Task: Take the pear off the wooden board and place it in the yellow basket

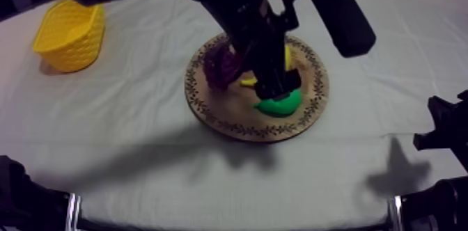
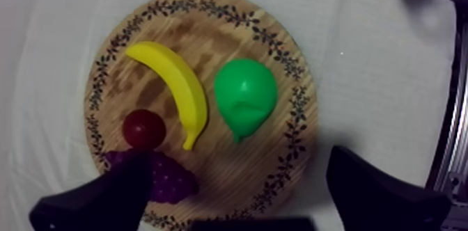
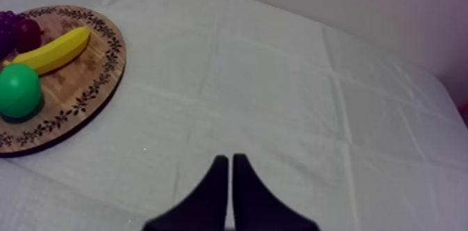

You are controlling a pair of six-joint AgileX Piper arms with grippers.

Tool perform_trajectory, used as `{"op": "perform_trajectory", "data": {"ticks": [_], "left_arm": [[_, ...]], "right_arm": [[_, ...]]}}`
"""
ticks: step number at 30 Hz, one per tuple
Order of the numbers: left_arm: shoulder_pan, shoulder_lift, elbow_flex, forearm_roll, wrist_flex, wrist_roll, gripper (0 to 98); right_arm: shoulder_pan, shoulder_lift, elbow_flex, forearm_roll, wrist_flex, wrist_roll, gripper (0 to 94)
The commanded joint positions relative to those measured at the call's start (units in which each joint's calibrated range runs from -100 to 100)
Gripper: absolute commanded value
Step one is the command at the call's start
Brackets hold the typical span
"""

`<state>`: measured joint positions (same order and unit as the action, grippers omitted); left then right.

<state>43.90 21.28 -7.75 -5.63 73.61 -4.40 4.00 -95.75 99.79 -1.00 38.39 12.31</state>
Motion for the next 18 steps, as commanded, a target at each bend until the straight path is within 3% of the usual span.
{"op": "perform_trajectory", "data": {"ticks": [1,18], "left_arm": [[0.2,1.6,-0.3,0.22,0.0,-0.1,96.2],[0.4,16.5,-9.4,2.12,0.9,-1.6,96.3]], "right_arm": [[0.0,0.0,0.0,0.0,0.0,0.0,0.3],[0.0,0.0,0.0,0.0,0.0,0.0,0.3]]}}
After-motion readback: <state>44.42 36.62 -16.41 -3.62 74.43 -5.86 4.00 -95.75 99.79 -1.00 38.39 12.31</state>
